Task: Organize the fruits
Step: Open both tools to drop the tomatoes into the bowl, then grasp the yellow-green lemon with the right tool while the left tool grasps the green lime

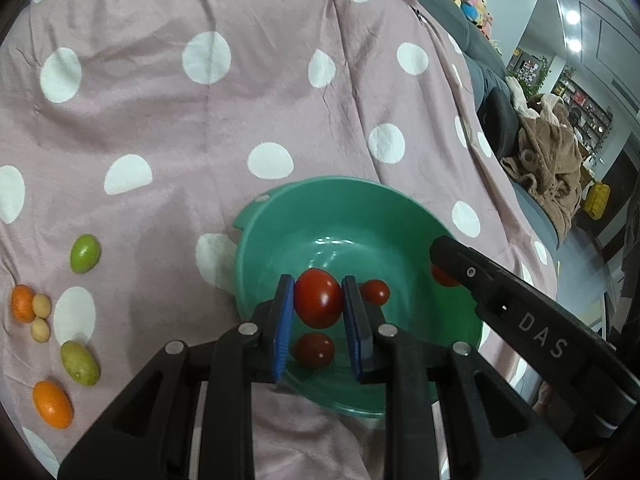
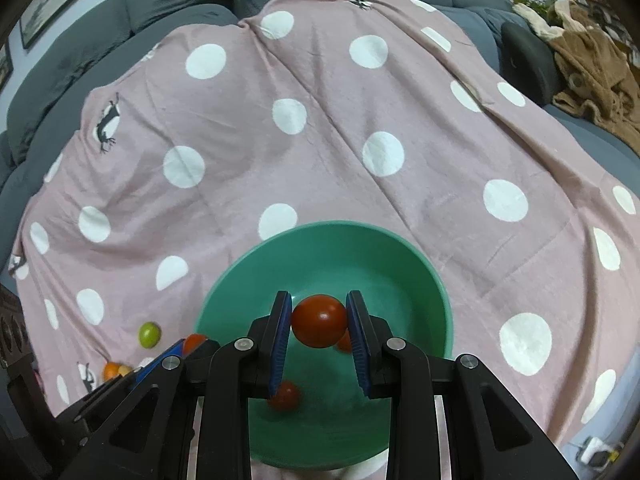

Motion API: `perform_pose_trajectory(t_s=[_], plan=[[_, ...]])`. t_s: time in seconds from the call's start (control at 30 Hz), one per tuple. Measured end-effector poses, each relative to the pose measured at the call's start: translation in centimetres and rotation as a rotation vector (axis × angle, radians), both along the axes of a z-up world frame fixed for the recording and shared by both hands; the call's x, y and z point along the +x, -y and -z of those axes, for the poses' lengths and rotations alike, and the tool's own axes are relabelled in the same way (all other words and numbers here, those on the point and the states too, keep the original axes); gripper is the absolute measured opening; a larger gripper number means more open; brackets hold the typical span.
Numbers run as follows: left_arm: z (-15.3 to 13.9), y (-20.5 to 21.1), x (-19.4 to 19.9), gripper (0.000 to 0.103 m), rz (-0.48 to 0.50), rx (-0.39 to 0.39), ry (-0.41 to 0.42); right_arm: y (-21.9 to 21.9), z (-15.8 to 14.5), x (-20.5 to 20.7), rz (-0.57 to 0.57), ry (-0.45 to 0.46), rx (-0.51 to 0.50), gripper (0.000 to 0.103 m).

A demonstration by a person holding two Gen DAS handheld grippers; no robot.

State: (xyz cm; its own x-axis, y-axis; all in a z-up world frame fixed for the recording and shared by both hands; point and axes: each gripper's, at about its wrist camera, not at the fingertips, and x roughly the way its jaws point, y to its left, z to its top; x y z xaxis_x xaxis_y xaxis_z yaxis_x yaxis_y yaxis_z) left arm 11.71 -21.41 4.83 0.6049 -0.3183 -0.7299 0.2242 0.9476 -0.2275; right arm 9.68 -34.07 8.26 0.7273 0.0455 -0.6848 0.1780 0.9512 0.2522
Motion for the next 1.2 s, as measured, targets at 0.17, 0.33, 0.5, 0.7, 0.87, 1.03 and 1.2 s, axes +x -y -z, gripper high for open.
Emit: perform_pose_trajectory(t_s=[0.17, 0.33, 0.5, 0.7, 0.87, 1.03, 1.2], plan=[[0.8, 0.6, 0.2, 0.023, 0.01, 0.004, -0.023, 0.3, 0.5, 0.2, 0.007, -0.016, 0.012, 0.03], [1.5, 1.1, 0.4, 0.023, 0.022, 0.02, -0.039, 0.3, 0.7, 0.4, 0.009, -0.028, 0.01, 0.03], [2.0, 1.3, 0.7, 0.023, 0.024, 0.022, -0.057, 0.2, 0.9, 0.6, 0.013, -0.04, 0.006, 0.03], [2.1, 1.4, 0.9, 0.024, 0.026, 0.023, -0.061, 0.4, 1.4, 0.9, 0.025, -0.064, 0.0, 0.03], [0.7, 0.6, -0.2, 0.057, 0.018, 0.016, 0.018, 0.3, 1.0, 0.7, 0.037, -0.043, -0.025, 0.037], [-1.7, -3.8, -2.3, 0.075, -0.05, -0.066, 0.068, 0.0, -0.1, 0.0, 0.034, 0.013, 0.013, 0.057], [-3.3, -10.5, -5.2, 0.083, -0.19, -0.064, 0.095, -1.9, -1.2, -0.4, -0.011, 0.062, 0.028, 0.059]])
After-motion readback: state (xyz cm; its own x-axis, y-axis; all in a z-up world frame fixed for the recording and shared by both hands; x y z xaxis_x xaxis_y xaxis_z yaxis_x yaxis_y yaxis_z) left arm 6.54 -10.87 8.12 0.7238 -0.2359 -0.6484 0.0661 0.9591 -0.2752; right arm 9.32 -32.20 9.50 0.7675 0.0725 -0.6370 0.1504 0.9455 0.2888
